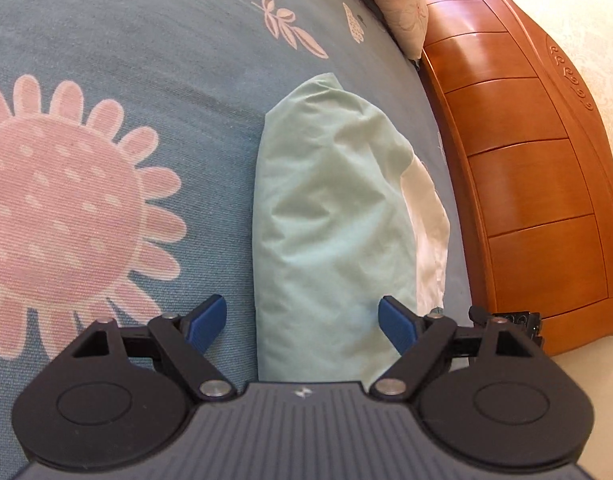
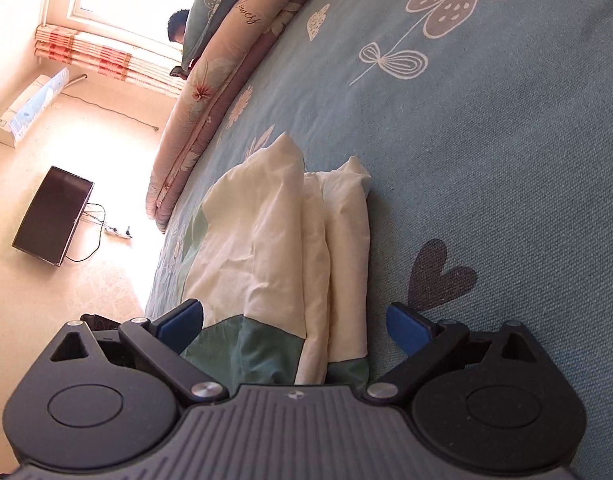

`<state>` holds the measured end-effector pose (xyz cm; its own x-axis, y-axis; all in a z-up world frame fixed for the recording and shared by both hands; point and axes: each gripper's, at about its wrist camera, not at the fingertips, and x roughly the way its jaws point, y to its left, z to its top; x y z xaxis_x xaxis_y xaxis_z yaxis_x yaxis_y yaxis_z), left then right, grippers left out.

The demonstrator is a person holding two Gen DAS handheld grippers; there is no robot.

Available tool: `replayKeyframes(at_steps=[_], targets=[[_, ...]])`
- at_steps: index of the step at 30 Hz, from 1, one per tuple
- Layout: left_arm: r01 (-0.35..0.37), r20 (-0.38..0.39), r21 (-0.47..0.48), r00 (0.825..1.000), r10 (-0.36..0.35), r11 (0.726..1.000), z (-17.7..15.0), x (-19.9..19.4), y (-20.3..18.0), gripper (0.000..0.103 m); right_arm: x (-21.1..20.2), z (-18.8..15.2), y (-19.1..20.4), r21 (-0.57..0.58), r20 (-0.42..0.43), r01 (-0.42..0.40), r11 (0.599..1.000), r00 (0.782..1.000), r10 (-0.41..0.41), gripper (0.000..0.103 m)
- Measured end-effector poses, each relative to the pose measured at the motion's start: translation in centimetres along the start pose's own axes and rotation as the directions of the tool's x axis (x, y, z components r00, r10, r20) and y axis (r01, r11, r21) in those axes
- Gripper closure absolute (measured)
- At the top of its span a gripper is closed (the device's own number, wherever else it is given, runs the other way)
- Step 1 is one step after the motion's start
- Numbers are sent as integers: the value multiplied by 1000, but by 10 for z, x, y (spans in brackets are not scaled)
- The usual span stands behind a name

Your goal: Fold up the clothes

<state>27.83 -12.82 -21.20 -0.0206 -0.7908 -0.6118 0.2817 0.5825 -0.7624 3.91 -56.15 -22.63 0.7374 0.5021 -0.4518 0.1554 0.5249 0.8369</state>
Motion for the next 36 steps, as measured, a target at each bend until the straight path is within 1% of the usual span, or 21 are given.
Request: replayKeyframes(at_steps=[3,9,11,15,18,21,24,25,28,30,32,33,34,35,36], targets=[[42,-18,6,999,-42,999,4,13,-1,20,11,4,5,-29,-17,-8,1000,1000,7,0],[77,-19,11,997,-77,997,10,31,-8,12,33,12,13,-40,-16,-26,999,1000,26,0],[80,-20,43,997,-79,996,7,30,-10,13,36,10,16,-48,-21,-25,999,1000,24,0],[110,-42,63,993,-107,992,-6,23,-6,13,31,-8,19,-75,-101,-56,996,994,48,0],[120,-47,105,992,-116,987,-11,22,-7,14,26,-21,22,-108,-147,-81,991,987,65,0],[110,-27,63,994,-109,992,4,30,-9,13,35,-12,25,-99,-147,-82,992,987,67,0],[101,-9,36,995,-101,994,21,42,-15,11,48,0,29,-86,-120,-67,994,991,57,0],[97,-3,35,995,-97,995,22,43,-16,11,53,3,30,-84,-112,-62,995,992,52,0],[94,11,86,995,-95,992,15,41,-18,11,54,1,32,-109,-115,-59,992,992,46,0],[107,26,94,994,-110,990,10,37,-12,16,49,-3,29,-116,-112,-65,991,992,52,1],[101,33,86,994,-104,991,10,37,-12,18,45,-4,27,-109,-99,-53,993,994,43,7],[95,36,84,995,-98,992,10,37,-13,18,45,-3,27,-108,-92,-36,994,995,26,12],[79,37,88,996,-82,993,10,37,-16,18,47,-1,29,-112,-87,-9,994,996,-1,17],[63,38,91,997,-66,994,9,37,-18,19,49,1,31,-118,-82,19,993,996,-29,20],[47,43,91,998,-51,995,8,37,-20,20,50,0,34,-128,-77,48,991,995,-58,25]])
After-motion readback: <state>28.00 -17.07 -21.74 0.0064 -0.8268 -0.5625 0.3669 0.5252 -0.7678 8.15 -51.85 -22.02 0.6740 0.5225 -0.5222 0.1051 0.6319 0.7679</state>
